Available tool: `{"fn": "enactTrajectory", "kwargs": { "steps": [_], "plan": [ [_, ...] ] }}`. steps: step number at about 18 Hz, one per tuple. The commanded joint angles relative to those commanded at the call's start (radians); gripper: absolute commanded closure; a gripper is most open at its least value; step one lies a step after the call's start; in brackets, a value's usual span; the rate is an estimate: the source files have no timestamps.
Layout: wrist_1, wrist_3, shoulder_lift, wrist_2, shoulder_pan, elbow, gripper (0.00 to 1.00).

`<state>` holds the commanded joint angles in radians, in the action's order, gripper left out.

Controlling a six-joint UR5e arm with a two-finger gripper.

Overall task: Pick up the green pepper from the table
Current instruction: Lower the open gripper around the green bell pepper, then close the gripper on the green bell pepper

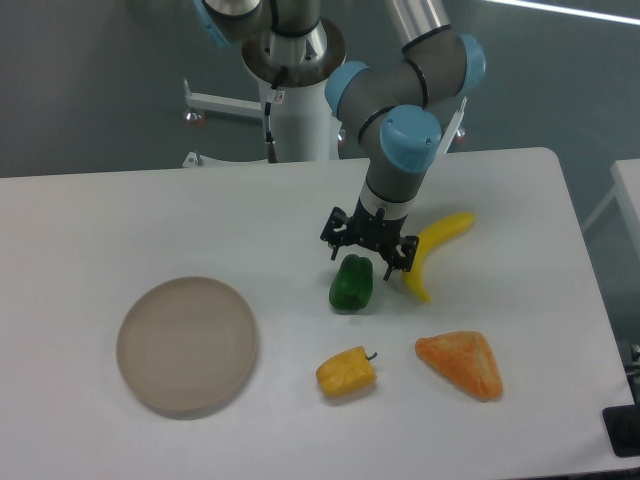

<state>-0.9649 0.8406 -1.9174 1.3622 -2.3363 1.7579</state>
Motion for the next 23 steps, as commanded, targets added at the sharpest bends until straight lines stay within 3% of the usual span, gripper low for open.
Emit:
{"fn": "enactTrajectory", "kwargs": {
  "steps": [12,13,14,15,17,23],
  "plan": [
    [0.023,0.009,-0.046,-0.003,0.015,-0.012,0.02],
    [0.023,0.008,-0.046,-0.005,0.017,-0.014,0.13],
    [0.023,0.008,-0.046,-0.005,0.017,-0.014,0.32],
    [0.023,0.009,-0.046,-0.005,0.017,-0.015,0.45],
    [0.023,0.009,-0.046,-0.005,0.017,-0.015,0.63],
    [0.021,0.011,-0.045,-0.003,0.014,-0.035,0.67]
  ]
}}
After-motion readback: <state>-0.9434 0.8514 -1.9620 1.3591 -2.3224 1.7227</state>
